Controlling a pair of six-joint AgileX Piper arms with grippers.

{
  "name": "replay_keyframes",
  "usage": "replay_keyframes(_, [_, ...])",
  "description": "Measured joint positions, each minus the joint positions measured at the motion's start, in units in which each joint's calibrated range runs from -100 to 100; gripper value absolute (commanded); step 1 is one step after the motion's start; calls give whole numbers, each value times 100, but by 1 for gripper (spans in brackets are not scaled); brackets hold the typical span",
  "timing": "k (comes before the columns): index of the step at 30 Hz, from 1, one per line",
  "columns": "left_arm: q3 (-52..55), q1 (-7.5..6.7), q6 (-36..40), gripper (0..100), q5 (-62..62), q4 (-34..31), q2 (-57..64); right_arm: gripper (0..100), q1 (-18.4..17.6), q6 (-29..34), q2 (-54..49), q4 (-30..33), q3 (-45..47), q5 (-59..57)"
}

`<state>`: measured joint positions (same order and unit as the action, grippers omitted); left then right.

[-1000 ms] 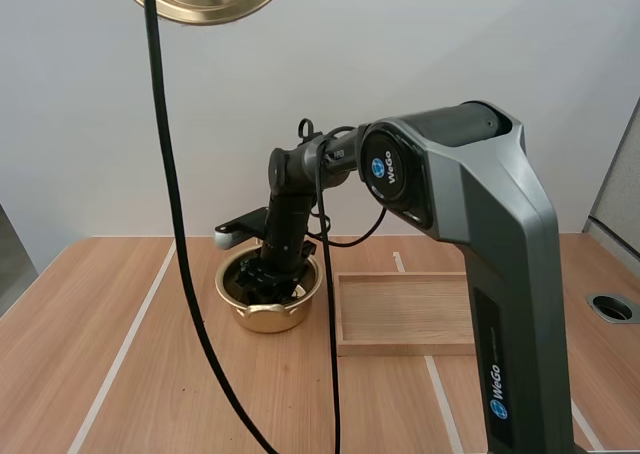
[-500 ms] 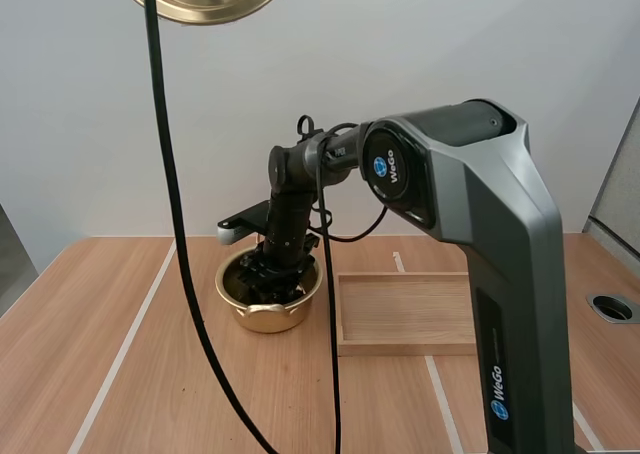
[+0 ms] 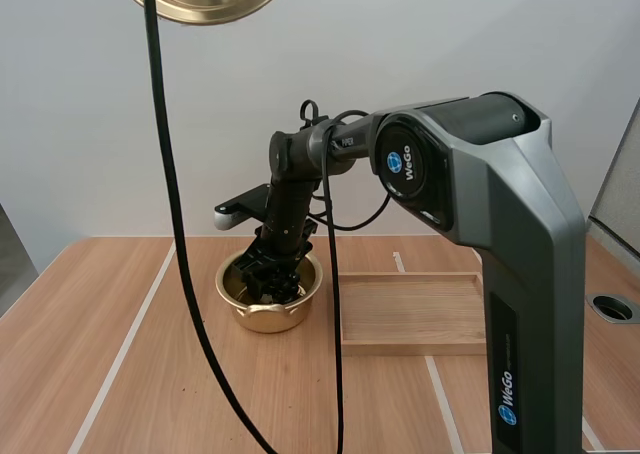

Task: Open the pot, put the grape inside, and close it

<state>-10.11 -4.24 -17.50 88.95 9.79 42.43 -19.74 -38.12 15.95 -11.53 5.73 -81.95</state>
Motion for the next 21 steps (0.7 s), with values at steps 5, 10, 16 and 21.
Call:
replay_keyframes(5, [0, 0, 0, 0, 0, 0, 0, 100, 0, 0, -189, 28, 0, 23])
replay_keyframes(10, [0, 0, 0, 0, 0, 0, 0, 100, 0, 12, -535, 180, 0, 159])
replay_keyframes(16, [0, 0, 0, 0, 0, 0, 0, 100, 0, 12, -774, 180, 0, 214])
replay_keyframes(21, [0, 0, 0, 0, 0, 0, 0, 100, 0, 12, -903, 180, 0, 268])
